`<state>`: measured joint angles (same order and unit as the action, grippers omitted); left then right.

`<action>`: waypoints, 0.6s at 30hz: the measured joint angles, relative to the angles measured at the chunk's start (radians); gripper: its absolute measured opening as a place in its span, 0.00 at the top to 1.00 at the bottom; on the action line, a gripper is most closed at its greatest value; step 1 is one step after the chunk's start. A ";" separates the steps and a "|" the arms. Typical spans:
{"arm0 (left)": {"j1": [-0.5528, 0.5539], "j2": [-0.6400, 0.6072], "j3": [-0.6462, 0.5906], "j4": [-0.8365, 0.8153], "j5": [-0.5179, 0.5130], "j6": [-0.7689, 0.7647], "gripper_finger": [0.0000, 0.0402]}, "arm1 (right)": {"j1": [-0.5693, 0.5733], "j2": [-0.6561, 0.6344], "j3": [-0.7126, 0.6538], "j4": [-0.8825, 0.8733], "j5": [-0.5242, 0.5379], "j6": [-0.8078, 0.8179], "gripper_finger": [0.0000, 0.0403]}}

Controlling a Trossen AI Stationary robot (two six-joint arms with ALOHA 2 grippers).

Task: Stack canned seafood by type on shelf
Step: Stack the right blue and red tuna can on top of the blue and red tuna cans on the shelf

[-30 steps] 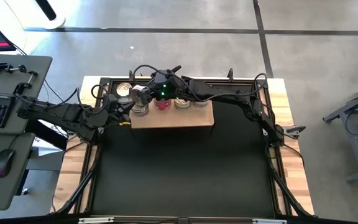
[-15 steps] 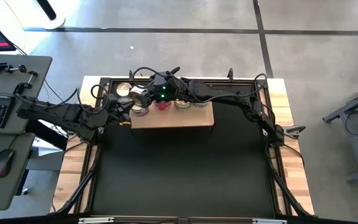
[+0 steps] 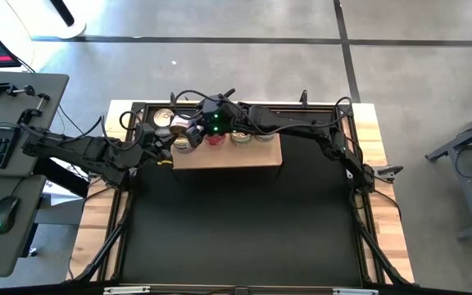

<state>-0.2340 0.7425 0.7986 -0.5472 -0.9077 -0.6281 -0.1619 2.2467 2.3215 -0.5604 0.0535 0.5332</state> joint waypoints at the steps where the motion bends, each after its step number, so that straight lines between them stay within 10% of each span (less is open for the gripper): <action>1: 0.000 0.000 0.000 0.000 0.000 0.000 1.00 | 0.000 0.000 0.000 -0.004 0.002 -0.016 0.28; 18: 0.000 -0.011 0.018 0.038 0.133 0.122 1.00 | 0.000 0.000 0.000 0.001 -0.011 -0.203 0.47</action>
<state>-0.2344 0.7313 0.8170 -0.5096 -0.7752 -0.5056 -0.1619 2.2467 2.3215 -0.5589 0.0425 0.3307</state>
